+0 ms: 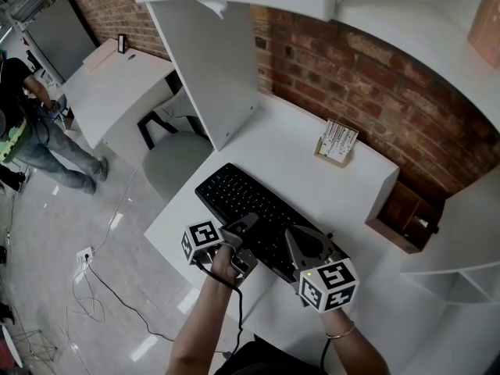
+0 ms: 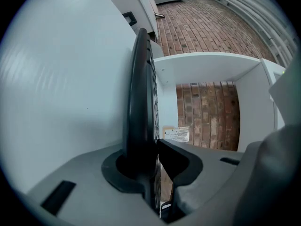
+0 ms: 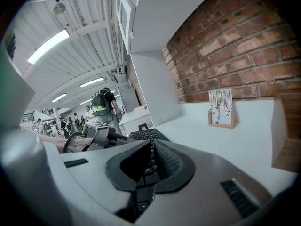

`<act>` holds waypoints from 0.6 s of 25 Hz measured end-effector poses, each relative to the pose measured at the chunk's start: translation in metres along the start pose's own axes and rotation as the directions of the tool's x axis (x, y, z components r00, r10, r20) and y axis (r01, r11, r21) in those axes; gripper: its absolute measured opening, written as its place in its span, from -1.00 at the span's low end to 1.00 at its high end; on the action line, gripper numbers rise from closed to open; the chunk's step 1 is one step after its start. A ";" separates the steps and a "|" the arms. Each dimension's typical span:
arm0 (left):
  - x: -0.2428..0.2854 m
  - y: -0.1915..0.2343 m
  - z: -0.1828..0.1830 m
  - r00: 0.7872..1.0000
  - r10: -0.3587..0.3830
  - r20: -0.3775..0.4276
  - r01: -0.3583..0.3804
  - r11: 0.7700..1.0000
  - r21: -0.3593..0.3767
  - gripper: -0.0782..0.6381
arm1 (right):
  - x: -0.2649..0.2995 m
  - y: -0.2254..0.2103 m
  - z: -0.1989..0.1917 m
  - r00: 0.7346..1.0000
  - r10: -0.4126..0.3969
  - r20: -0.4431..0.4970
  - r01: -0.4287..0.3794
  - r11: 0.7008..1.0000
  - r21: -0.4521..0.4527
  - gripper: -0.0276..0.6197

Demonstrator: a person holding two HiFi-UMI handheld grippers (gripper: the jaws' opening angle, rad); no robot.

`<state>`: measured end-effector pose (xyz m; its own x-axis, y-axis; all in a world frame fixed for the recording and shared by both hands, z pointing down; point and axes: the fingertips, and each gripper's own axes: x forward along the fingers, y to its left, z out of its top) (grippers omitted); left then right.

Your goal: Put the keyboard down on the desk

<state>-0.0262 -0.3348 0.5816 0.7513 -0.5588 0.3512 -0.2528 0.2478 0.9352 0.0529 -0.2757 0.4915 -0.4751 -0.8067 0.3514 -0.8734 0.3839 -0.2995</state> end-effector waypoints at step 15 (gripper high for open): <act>-0.003 0.011 -0.011 0.978 0.167 -0.122 -0.158 0.984 0.083 -0.08 | 0.002 -0.002 -0.005 1.000 -0.003 -0.012 0.003 1.000 0.023 -0.90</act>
<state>-0.0248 -0.3221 0.5901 0.7669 -0.4089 0.4946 -0.4179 0.2668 0.8685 0.0531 -0.2764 0.4971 -0.4740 -0.8023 0.3628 -0.8722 0.3712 -0.3187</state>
